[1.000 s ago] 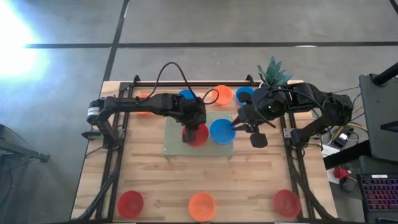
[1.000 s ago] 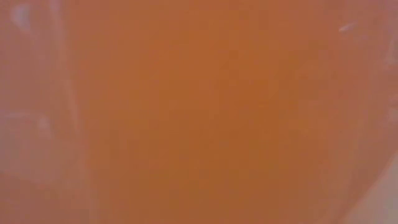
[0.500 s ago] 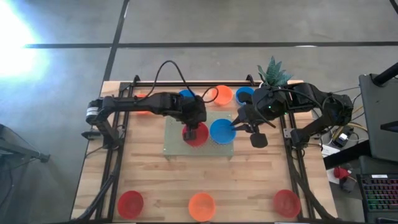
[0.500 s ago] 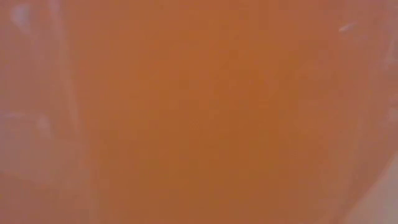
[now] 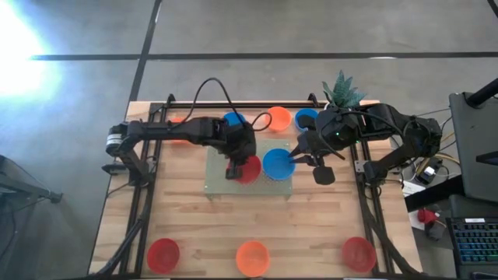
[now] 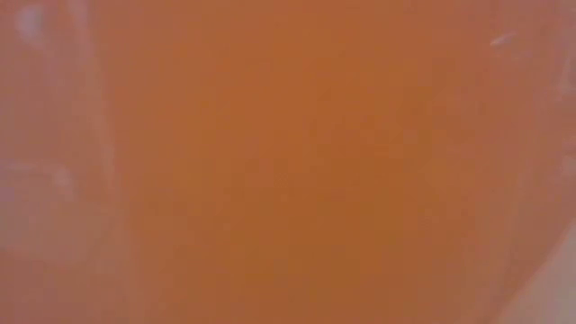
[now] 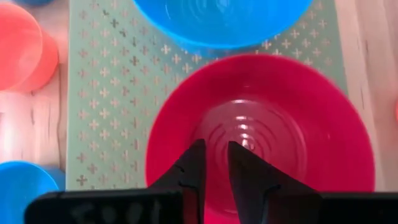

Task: Pick & Place Mini bowls
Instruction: Put the top red bowl on the shelf, then put the top left orange bowl on the shelf

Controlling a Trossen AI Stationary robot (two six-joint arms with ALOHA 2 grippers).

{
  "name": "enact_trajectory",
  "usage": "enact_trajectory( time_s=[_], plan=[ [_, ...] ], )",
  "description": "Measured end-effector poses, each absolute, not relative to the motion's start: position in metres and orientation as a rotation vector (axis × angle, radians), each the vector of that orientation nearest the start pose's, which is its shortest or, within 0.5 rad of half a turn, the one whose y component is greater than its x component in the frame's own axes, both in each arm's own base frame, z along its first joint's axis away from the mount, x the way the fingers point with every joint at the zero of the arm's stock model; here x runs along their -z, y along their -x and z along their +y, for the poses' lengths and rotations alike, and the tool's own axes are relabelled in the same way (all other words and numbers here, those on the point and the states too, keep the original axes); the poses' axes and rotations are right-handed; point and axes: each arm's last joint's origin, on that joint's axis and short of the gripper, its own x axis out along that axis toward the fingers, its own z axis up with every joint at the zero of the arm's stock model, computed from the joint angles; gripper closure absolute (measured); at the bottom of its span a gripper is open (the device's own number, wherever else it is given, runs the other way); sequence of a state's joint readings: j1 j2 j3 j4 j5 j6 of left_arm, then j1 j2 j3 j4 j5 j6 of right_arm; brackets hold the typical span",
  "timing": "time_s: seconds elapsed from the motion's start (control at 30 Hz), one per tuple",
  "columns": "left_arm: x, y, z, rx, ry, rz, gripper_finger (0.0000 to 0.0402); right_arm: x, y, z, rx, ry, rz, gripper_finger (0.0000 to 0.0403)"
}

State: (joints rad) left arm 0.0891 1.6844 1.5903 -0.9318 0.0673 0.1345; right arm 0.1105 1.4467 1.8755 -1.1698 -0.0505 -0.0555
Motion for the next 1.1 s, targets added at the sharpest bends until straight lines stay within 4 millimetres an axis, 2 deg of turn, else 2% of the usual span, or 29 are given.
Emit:
enact_trajectory(
  time_s=[0.33,0.57,0.93,1.1],
  plan=[
    [-0.302,-0.352,0.032,-0.026,-0.071,1.011,0.0342,-0.457,-0.255,0.03,-0.174,0.075,0.737,0.033],
    [-0.301,-0.355,0.033,-0.049,-0.083,0.98,0.0342,-0.457,-0.255,0.03,-0.175,0.075,0.737,0.0337],
    [-0.302,-0.355,0.035,-0.105,-0.113,0.97,0.0342,-0.457,-0.255,0.03,-0.173,0.073,0.737,0.0328],
    [-0.32,-0.352,0.034,-0.112,-0.103,0.94,0.0342,-0.457,-0.255,0.03,-0.173,0.073,0.738,0.0333]
  ],
)
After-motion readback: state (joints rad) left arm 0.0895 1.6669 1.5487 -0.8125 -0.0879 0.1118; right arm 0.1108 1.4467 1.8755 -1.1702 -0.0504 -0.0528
